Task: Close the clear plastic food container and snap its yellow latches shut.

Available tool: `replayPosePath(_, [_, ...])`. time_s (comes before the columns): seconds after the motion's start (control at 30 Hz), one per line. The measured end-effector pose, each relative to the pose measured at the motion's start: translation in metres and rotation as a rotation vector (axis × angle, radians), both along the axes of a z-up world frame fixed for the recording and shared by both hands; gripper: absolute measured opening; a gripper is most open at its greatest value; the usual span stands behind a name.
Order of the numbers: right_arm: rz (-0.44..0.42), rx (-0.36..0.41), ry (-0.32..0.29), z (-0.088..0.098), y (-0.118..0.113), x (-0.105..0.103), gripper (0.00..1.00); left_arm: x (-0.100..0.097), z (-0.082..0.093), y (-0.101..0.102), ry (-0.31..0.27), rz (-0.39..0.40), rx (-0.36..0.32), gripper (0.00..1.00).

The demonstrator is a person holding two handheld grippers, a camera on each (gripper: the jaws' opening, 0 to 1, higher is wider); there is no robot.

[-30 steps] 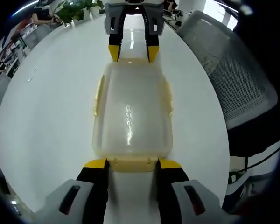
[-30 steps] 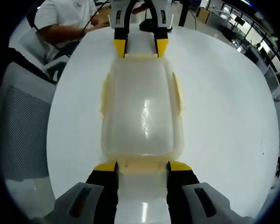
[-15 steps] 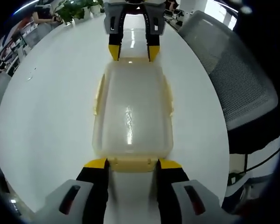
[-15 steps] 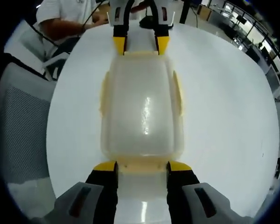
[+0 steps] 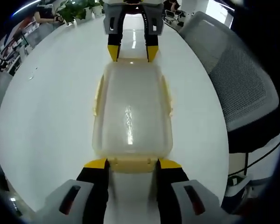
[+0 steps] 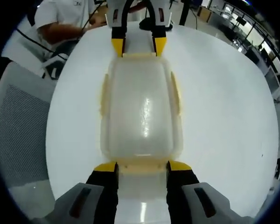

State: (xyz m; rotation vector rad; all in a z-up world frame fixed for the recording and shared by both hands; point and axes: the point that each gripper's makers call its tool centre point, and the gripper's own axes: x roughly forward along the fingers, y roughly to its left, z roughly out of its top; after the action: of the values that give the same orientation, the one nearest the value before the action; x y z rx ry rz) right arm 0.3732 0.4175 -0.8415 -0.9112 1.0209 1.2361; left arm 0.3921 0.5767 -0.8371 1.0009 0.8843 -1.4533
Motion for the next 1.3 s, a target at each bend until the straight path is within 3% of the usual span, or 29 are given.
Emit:
replayPosePath(0.3, [0.02,-0.003,-0.013,0.004,0.001,-0.001,0.39,-0.005,0.009,0.002,0.003,0.032,0.004,0.39])
replayPosePath(1.3, [0.049,0.049,-0.026,0.059,-0.006,0.001,0.39,-0.007,0.061,-0.007,-0.004,0.054,-0.035,0.39])
